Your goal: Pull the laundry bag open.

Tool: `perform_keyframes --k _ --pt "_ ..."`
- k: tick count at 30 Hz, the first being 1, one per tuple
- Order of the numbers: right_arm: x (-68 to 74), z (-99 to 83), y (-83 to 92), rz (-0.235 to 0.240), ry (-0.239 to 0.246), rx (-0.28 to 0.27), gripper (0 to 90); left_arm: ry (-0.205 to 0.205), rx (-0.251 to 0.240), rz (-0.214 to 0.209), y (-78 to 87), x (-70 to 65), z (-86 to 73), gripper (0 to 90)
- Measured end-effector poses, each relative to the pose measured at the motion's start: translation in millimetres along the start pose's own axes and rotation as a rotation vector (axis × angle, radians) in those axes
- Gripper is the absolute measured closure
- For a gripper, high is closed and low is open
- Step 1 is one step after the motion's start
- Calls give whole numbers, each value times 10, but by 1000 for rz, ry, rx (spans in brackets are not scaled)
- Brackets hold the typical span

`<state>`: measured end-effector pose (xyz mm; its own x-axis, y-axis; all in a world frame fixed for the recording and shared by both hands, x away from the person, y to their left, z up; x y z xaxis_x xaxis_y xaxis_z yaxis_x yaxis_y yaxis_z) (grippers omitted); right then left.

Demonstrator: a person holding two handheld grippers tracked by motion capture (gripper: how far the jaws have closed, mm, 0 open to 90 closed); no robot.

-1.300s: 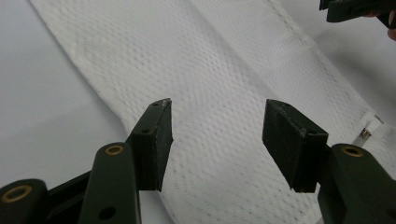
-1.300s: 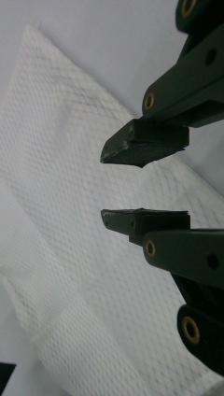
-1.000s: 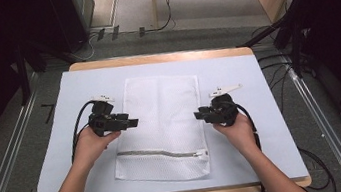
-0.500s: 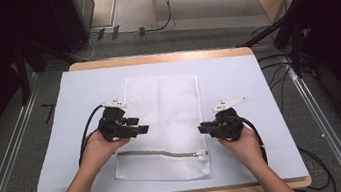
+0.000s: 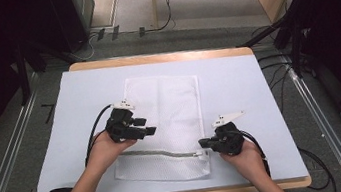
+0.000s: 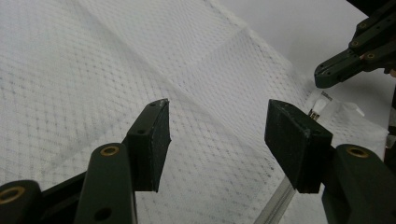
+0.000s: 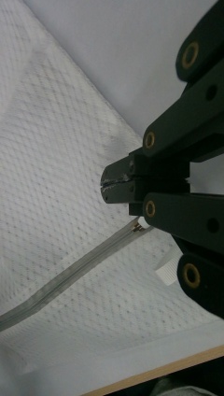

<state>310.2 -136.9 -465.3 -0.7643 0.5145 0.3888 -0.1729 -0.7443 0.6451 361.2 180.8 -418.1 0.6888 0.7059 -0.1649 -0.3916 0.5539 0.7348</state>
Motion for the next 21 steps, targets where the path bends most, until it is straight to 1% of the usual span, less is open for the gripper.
perform_keyframes --k 1,2,3,6,7,8,9,12,13,16,21 --pt "-5 -12 -5 -2 3 2 900 -2 4 -1 -16 -2 3 413" --pt "-6 -22 -8 -4 -4 6 900 0 6 -1 -30 -8 5 414" --pt "-10 -31 -11 -1 -10 7 900 -7 10 -6 -40 -10 9 415" --pt "-15 -53 -18 1 -15 14 900 -9 12 -8 -60 -19 20 415" --pt "-15 -75 -30 1 -15 25 900 -15 11 -12 -77 -21 30 415" --pt "-9 -82 -33 1 -22 28 900 -12 12 -15 -86 -22 32 416" --pt "-8 -90 -37 2 -16 31 900 -9 15 -20 -101 -23 33 416" --pt "3 -112 -67 3 -19 50 900 -11 22 -19 -124 -26 33 417" --pt "9 -116 -75 8 -22 48 900 -14 36 -23 -143 -26 37 417" --pt "27 -119 -83 13 -22 51 900 -12 38 -27 -156 -43 41 420" --pt "61 -130 -72 20 -20 51 900 -23 36 -34 -150 -74 49 424"
Point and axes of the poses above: each handheld gripper's, and its own axes: y roughly backward along the jaws, z roughly out of its top, x roughly to its left, the point moved 1 cm from there along -y, roughly forward along the jaws, and after that the axes turned 9 degrees about z, right-handed, at the moved point
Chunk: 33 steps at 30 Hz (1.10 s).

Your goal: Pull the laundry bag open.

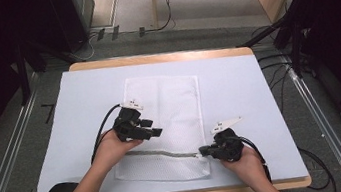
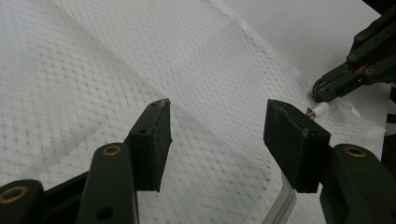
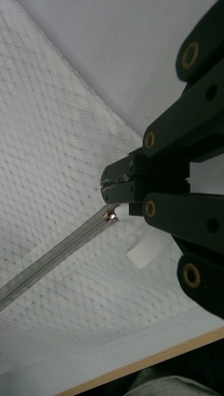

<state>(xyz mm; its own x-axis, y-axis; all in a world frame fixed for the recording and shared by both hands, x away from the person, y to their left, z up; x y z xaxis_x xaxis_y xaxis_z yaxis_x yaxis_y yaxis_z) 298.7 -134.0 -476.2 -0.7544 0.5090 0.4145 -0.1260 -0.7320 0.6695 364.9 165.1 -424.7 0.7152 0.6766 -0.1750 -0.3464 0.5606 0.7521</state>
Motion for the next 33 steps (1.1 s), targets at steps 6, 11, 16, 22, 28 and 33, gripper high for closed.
perform_keyframes --k 6,11,16,22,28,33 --pt "96 -25 -17 20 5 0 900 -5 6 -2 -7 -27 3 428" --pt "147 4 -59 28 24 -1 900 -18 7 -9 -14 -72 9 434" --pt "182 53 -120 34 54 0 900 -30 11 -16 -28 -129 12 435" --pt "148 57 -84 12 66 -9 900 -38 11 -29 -38 -180 9 446" --pt "75 21 -1 -17 70 -18 900 -40 19 -47 -79 -231 -1 446" --pt "32 -2 -22 -28 84 6 900 -49 37 -63 -121 -306 -31 450"
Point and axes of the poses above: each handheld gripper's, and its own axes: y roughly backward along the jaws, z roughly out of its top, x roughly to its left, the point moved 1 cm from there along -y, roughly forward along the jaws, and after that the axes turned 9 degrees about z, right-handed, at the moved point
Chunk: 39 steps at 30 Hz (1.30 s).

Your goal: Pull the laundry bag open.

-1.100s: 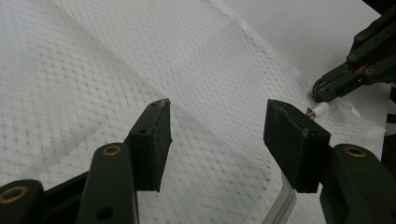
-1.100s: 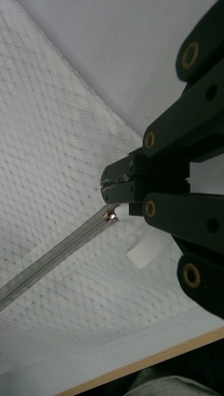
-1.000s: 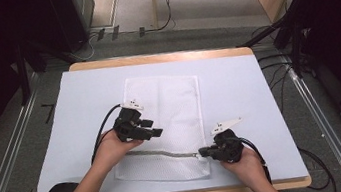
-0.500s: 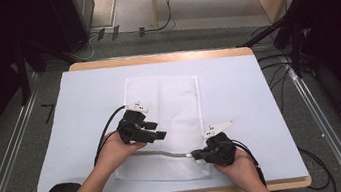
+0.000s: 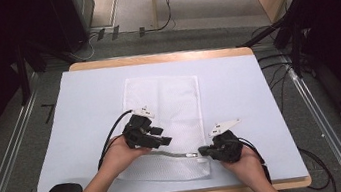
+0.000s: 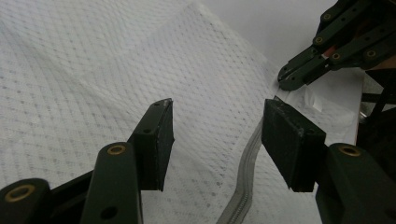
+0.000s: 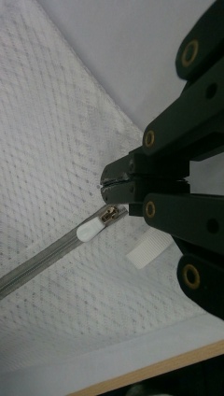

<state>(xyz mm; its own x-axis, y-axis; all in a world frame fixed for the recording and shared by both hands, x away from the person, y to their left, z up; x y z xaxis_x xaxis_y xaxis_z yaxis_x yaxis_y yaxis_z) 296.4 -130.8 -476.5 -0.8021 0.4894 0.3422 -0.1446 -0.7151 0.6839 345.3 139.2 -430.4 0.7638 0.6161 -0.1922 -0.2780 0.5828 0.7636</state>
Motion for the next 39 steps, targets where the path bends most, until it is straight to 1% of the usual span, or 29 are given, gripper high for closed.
perform_keyframes --k 4,5,9,11,12,13,14,15,17,18,20,21,23,25,28,30,31,32,33,39 --pt "-9 -10 -18 -4 55 -7 900 -19 14 -13 -50 -69 1 462" --pt "-9 -15 -16 -4 61 -8 900 -23 15 -14 -62 -82 0 463" --pt "-5 -24 -16 -6 66 -9 900 -37 25 -34 -115 -143 -2 469" --pt "-6 -24 -16 -5 69 -9 900 -36 26 -39 -130 -156 -2 486" --pt "-6 -22 -16 -5 65 -9 900 -29 24 -52 -154 -169 -5 493" --pt "-9 -21 -18 -4 68 -10 900 -30 26 -57 -168 -176 -7 498" --pt "-9 -21 -17 -4 70 -8 900 -31 28 -60 -181 -183 -9 503" --pt "-10 -21 -17 -2 69 -9 900 -42 38 -55 -197 -204 -10 513" --pt "-14 -22 -16 -1 67 -10 900 -50 40 -59 -210 -222 -10 543" --pt "-17 -23 -16 3 66 -11 900 -51 39 -73 -235 -258 -9 571" --pt "-16 -23 -16 3 65 -10 900 -59 48 -77 -270 -297 -5 610" --pt "-14 -23 -16 2 65 -10 900 -67 55 -81 -286 -306 -3 646" --pt "-13 -24 -16 1 65 -10 900 -57 60 -93 -320 -318 0 691" --pt "-13 -24 -15 1 64 -10 900 -59 59 -99 -349 -331 2 740" --pt "-11 -26 -16 1 64 -12 900 -61 62 -104 -395 -360 1 789" --pt "-13 -26 -17 2 62 -12 900 -62 71 -105 -415 -372 1 790" --pt "-13 -26 -17 2 62 -12 900 -56 73 -110 -450 -393 -5 790" --pt "-15 -26 -16 4 58 -12 900 -63 85 -107 -482 -409 -13 789" --pt "-15 -26 -15 4 59 -12 900 -57 93 -103 -509 -418 -16 789" --pt "-12 -24 -16 2 60 -11 900 -38 96 -100 -576 -411 -23 790"
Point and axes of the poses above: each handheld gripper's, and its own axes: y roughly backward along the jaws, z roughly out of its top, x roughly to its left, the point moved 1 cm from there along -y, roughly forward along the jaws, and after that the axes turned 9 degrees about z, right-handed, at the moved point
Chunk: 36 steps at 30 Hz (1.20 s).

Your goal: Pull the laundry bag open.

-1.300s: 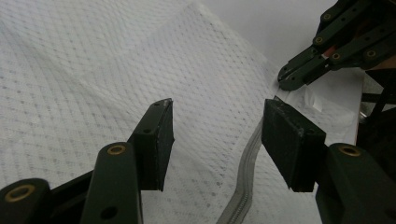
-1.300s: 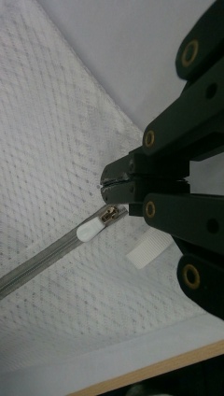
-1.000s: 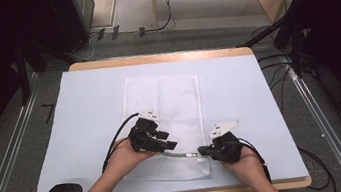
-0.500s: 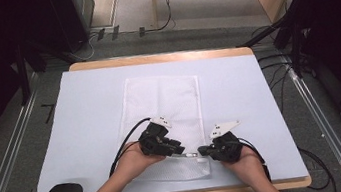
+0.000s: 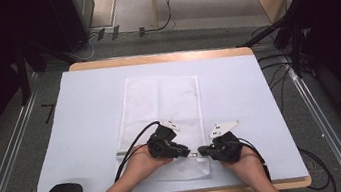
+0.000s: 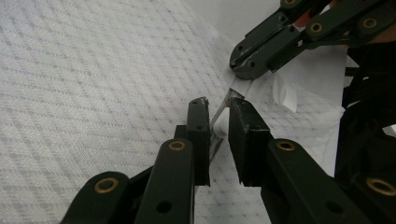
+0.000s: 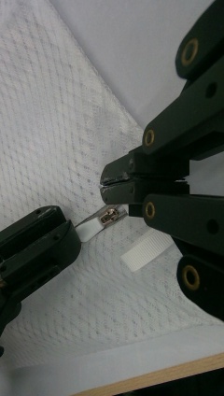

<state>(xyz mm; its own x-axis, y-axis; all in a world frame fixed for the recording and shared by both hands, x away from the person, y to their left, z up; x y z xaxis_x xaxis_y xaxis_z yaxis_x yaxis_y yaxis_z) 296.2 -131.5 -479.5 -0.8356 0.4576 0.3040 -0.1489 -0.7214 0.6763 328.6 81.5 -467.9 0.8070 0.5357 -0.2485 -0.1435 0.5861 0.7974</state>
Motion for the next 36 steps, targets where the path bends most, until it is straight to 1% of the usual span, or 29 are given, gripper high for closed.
perform_keyframes --k 2,3,5,7,9,13,14,17,20,22,23,24,25,26,27,29,30,31,33,35,36 --pt "3 1 0 -5 2 2 900 6 -5 -3 -22 2 -1 790" --pt "3 1 0 -5 1 2 900 9 -5 -11 -27 -3 0 790" --pt "5 1 -1 -5 2 1 899 6 -6 -13 -41 -9 -2 791" --pt "6 1 -1 -6 2 2 900 15 -6 -32 -59 -30 -8 794" --pt "8 1 -1 -6 2 2 900 4 -5 -22 -59 -47 -15 794" --pt "8 0 0 -8 5 4 899 9 0 -29 -54 -48 -14 797" --pt "9 0 0 -8 5 4 900 7 1 -35 -51 -51 -13 802" --pt "10 0 0 -8 5 4 900 -1 9 -38 -49 -69 -16 803" --pt "10 0 0 -7 5 4 900 1 8 -48 -71 -87 -20 805" --pt "11 0 0 -8 7 4 899 -3 3 -47 -98 -114 -28 812" --pt "14 1 -2 -8 10 4 900 2 -2 -42 -103 -119 -29 822" --pt "15 1 -1 -8 10 5 900 6 -2 -37 -104 -119 -27 836" --pt "14 0 -1 -8 9 5 900 -1 4 -38 -101 -107 -27 848" --pt "13 0 -1 -7 9 4 899 14 -3 -42 -107 -106 -28 856" --pt "14 0 0 -8 6 5 899 26 -1 -56 -112 -98 -29 864" --pt "13 2 1 -7 5 5 900 28 8 -62 -109 -79 -27 872" --pt "15 6 4 -3 -5 5 900 43 9 -81 -116 -54 -26 874" --pt "13 9 7 4 -4 8 900 52 8 -84 -114 -43 -25 875" --pt "13 8 9 20 2 15 900 56 12 -90 -113 -29 -23 876" --pt "15 7 5 13 23 16 900 62 16 -96 -109 -22 -21 877" --pt "31 7 0 8 48 20 900 69 18 -98 -108 -18 -20 878"
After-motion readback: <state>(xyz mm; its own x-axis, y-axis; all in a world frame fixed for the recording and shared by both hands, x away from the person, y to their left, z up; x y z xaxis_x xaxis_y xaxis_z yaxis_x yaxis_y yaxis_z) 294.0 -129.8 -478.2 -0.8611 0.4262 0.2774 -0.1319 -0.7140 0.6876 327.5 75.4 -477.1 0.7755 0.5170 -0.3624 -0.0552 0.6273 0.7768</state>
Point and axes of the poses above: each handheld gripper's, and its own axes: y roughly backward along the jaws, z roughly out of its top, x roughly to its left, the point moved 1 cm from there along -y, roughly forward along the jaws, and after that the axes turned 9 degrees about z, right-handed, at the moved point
